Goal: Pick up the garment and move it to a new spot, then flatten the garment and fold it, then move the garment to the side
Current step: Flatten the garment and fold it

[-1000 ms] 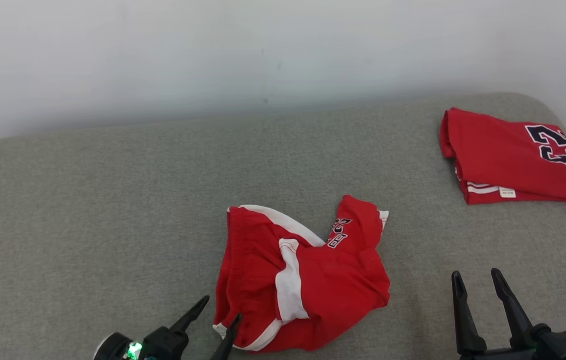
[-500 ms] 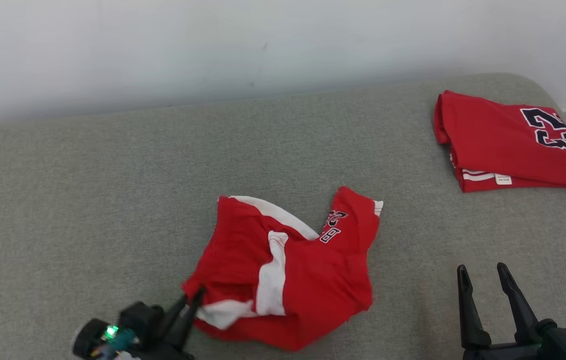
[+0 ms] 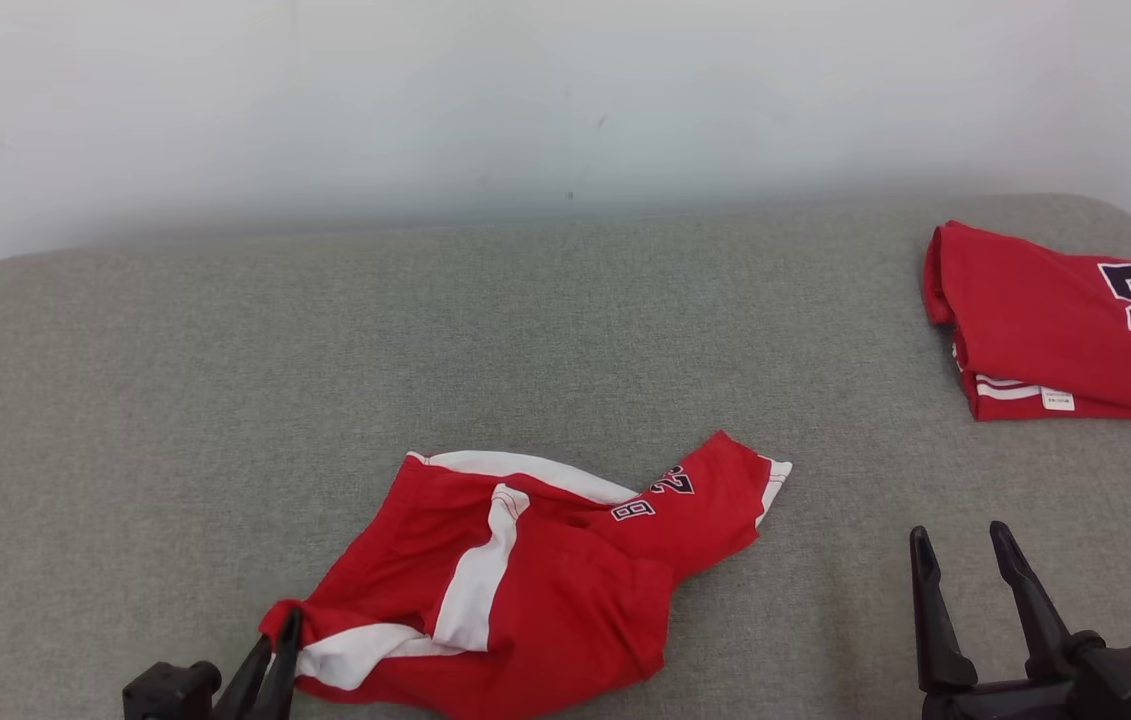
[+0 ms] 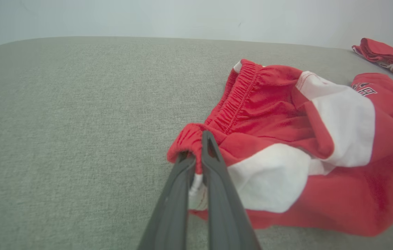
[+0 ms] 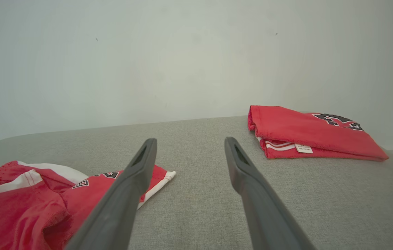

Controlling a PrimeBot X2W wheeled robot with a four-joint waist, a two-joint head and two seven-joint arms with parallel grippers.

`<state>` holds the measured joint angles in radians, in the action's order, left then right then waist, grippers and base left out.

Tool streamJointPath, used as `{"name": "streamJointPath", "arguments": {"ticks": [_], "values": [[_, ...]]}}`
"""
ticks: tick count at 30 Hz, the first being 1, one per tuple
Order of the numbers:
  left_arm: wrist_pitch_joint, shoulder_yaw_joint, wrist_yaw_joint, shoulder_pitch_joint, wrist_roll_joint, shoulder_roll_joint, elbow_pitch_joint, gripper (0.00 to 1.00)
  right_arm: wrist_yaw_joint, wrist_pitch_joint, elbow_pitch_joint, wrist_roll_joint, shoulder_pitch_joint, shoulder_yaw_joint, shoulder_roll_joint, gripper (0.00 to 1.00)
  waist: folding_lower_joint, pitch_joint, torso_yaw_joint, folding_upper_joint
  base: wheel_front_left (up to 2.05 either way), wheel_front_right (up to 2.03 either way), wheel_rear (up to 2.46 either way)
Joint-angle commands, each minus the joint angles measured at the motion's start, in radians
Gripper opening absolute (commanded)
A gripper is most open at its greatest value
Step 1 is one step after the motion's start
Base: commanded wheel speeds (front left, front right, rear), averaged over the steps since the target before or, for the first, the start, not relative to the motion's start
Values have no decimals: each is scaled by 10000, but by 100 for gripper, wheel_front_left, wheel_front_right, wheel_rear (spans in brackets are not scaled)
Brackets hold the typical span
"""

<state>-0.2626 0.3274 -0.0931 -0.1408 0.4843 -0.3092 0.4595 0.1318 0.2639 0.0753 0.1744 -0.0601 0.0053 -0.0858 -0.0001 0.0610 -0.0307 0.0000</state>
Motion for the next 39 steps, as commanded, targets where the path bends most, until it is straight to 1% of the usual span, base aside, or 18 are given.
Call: {"name": "streamJointPath", "arguments": {"ticks": [1,2,3,7,13,16,21,25,30,35,39], "values": [[-27,-173,-6,58,-119,96,-95,12,-26,3,-8,-41,132,47,-50,100,1,-77,82,0,0,0,0],[-27,-303,-23,116,-221,184,-178,42,-26,3,-8,-38,152,62,-67,100,1,-109,128,0,0,0,0],[-27,-444,-40,171,-343,253,-278,100,-28,3,-9,-20,169,100,-78,100,1,-141,169,0,0,0,0],[-28,-1073,-104,240,-808,545,-879,100,-28,3,21,52,165,148,-114,100,1,-322,386,0,0,0,0],[-28,-2186,-131,688,-1521,991,-2153,100,-28,3,75,128,215,297,-127,100,1,-557,663,0,0,0,0],[-28,-2784,-66,1081,-1803,1230,-2838,100,-26,3,97,170,214,361,-102,100,1,-610,759,0,0,0,0],[-29,-3470,-152,1754,-2316,1547,-3673,100,-28,3,137,202,99,404,-72,100,1,-638,897,0,0,0,0],[-29,-3768,-219,2337,-2597,1790,-4030,100,-28,3,203,260,18,402,-66,100,1,-623,966,0,0,0,0],[-29,-3830,-297,2606,-2848,1974,-4078,100,-28,3,286,287,2,422,-59,100,1,-588,1024,0,0,0,0],[-29,-3866,-336,2529,-2928,2144,-4056,100,-28,3,484,340,6,481,-144,100,1,-575,1074,0,0,0,0],[-29,-3773,-373,2244,-2978,2223,-3954,100,-28,4,696,389,267,786,-300,100,1,-528,1210,0,0,0,0]]}}
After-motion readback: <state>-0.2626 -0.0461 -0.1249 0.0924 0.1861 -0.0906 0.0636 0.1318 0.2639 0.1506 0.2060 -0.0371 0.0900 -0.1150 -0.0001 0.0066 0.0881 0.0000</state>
